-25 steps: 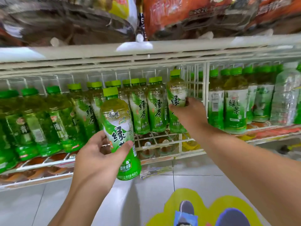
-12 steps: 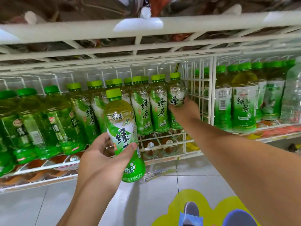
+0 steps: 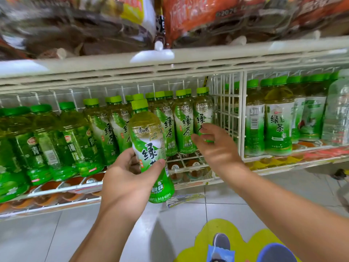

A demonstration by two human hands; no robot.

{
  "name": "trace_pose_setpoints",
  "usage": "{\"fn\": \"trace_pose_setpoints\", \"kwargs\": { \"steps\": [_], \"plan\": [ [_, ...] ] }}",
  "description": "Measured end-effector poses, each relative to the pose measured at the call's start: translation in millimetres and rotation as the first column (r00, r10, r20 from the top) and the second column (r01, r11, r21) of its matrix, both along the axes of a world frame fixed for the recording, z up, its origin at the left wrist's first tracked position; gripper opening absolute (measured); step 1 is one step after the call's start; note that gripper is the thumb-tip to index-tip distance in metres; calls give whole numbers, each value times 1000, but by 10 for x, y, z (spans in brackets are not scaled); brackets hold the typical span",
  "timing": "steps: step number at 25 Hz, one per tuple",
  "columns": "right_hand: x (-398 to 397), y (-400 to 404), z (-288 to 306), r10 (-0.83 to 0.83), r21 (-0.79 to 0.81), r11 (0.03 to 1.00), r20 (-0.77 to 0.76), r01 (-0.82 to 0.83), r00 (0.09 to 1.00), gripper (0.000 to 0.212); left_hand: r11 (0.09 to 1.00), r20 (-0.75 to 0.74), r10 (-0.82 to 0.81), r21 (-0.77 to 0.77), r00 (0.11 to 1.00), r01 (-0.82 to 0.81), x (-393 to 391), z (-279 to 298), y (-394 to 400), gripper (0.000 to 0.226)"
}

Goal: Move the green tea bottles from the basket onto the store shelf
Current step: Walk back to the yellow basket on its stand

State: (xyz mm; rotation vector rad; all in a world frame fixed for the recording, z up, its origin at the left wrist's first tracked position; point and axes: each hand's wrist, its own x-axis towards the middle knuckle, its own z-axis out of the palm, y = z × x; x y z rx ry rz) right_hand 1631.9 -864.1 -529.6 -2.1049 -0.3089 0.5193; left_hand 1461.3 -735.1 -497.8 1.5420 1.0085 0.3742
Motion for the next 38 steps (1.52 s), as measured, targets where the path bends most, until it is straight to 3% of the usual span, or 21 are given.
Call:
{"fn": "trace_pose_setpoints", "kwargs": {
  "steps": [3,7,12,14,17,22,28,31,34,36,38],
  "plan": [
    [-388,48,213,105,252,966,-164,-61,981,23,1000,19,-15,-5,1000,15,53,104,-57,21],
    [-549,164,270,277,369,917,-318,-151,907,15,994,14,-82,70,997,80,100,148,-97,19],
    [-544,229,220,163,254,964,-313,-83,935,22,917,-172,-286,236,943,321,32,92,-86,35],
    [-521,207,195,140,205,975,-277,-84,951,27,827,-346,-368,302,863,474,-36,24,-20,58],
    [-437,139,203,72,81,995,-201,-57,977,41,689,-521,-295,464,801,556,-119,-72,64,85],
    [-202,94,265,-74,46,996,-167,82,983,41,462,-581,-152,673,799,577,-102,-227,135,81],
    [127,113,215,-269,38,961,-90,273,959,59,371,-619,-33,721,784,585,-148,-377,214,80],
    [242,147,134,-274,-38,960,70,277,959,50,362,-634,-13,718,773,595,-128,-389,214,81],
    [369,145,56,-290,-32,954,137,297,947,40,359,-640,8,719,768,595,-105,-403,214,82],
    [449,151,16,-307,-116,938,165,328,937,56,357,-629,5,727,777,587,-111,-414,205,82],
    [522,173,-42,-287,-299,889,224,346,931,73,365,-614,-4,734,789,573,-125,-424,197,82]
  ]
}}
